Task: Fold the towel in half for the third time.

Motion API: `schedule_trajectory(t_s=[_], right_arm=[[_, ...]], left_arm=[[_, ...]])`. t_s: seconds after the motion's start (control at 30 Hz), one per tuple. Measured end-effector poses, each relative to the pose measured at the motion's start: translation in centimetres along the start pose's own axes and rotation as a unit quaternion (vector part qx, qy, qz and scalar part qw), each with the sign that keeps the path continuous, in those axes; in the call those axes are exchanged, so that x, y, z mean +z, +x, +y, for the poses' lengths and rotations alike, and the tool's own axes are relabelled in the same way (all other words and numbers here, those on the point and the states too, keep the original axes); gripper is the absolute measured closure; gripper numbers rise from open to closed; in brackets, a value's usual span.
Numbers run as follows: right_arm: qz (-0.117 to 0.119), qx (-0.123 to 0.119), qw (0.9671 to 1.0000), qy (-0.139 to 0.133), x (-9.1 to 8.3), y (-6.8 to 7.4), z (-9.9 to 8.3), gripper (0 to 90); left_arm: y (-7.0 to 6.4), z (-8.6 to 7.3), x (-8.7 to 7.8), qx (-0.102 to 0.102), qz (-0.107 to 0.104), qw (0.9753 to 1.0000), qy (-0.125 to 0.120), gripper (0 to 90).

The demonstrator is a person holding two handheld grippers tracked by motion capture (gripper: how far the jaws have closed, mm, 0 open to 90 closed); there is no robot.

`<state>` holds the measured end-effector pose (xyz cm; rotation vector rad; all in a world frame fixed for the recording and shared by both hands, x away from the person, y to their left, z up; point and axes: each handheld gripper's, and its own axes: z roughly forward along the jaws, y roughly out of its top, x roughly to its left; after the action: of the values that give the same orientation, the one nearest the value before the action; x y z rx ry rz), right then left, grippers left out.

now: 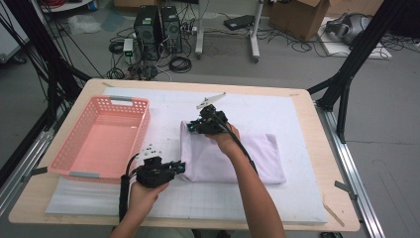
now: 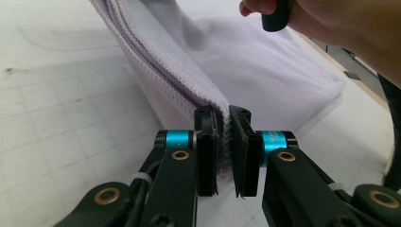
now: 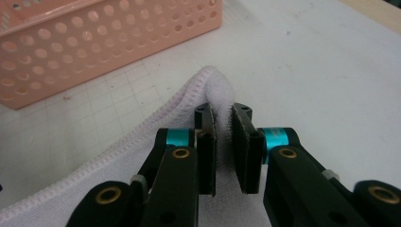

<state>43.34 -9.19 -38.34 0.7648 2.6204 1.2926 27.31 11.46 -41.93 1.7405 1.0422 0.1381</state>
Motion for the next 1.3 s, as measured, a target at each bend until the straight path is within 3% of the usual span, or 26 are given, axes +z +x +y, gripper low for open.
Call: schedule_trajectory(t_s=[0.43,0.77,1.3], right_arm=[[-0.037,0.013,0.9991,-0.019,-4.4,-2.2,-2.2,80.9],[-0.057,0.023,0.9978,-0.026,-7.3,-3.6,-4.3,80.8],[-0.093,0.036,0.9948,-0.022,-10.7,-5.4,-7.3,80.1]], left_arm=[[-2.5,1.9,3.4,0.022,-0.018,0.9995,0.012,81.3],[-5.4,3.4,6.2,0.047,-0.038,0.9979,0.022,80.9],[-8.4,4.1,10.2,0.057,-0.058,0.9962,0.031,80.1]])
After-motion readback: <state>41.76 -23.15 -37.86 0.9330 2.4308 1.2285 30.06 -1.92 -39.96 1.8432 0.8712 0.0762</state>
